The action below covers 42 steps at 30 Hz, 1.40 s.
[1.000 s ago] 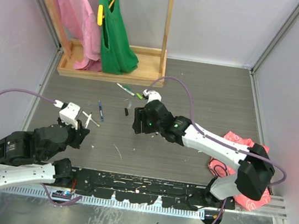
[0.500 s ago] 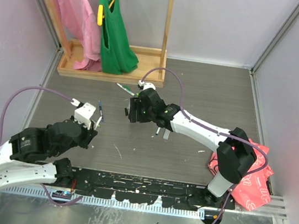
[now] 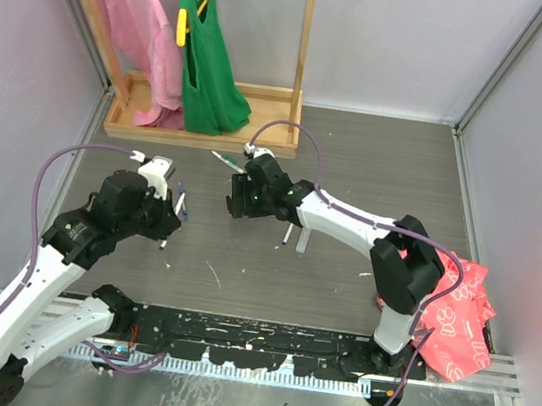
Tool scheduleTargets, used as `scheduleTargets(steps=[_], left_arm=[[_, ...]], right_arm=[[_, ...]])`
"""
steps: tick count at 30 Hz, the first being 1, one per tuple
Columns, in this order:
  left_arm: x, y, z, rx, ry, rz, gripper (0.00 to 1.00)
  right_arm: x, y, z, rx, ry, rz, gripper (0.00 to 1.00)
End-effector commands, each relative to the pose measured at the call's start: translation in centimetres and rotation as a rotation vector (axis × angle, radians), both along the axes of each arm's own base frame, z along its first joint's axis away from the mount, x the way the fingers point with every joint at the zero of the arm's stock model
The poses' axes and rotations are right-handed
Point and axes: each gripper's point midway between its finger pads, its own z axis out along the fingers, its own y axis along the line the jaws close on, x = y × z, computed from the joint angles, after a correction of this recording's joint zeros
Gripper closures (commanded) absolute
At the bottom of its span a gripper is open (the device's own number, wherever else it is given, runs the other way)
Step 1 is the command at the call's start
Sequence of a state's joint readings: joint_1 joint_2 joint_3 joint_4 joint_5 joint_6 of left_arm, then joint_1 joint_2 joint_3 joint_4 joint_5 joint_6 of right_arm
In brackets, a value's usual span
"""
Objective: Insert the pens into the pen caps
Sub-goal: Pick up the pen cap from the center of the board.
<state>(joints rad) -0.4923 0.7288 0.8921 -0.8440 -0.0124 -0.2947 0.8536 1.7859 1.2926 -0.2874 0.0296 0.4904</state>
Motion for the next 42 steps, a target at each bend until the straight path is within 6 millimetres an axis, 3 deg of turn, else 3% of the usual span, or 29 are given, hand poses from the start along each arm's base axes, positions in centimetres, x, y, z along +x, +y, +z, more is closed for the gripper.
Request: scheduleTargets(steps=[1,7,13,18,22,42], left_arm=[[0.7,-0.8,1.6,-0.064,-0.067,-0.043,1.00],[0.9,-0.4,1.5,-0.062,-0.077,-0.018,1.00],[0.6,0.2,2.8,-0.075,-0.133,0.007,1.00],[-0.7,1.2,3.7,-0.067,-0.140,0.020,1.00],[-1.2,0.8,4.3,-0.095,-0.156,-0.005,1.00],[-0.9,1.4,3.5,-0.088,-0.191,0.022,1.00]], right_arm=[[2.4,2.3,1.6,0.032,-0.041,0.038,0.41],[3.7,4.0,0.3,-0.002,-0.024,0.071,0.46],[4.6,5.2,-1.0,-0.025,0.004,0.088,0.53],[5.6,5.2,-2.5,-0.085,0.010,0.067,0.56],[6.2,5.2,-3.2,-0.119,0.015,0.049,0.56],[7.1,6.3,-6.4,-0.182,0.066,0.057,0.63]])
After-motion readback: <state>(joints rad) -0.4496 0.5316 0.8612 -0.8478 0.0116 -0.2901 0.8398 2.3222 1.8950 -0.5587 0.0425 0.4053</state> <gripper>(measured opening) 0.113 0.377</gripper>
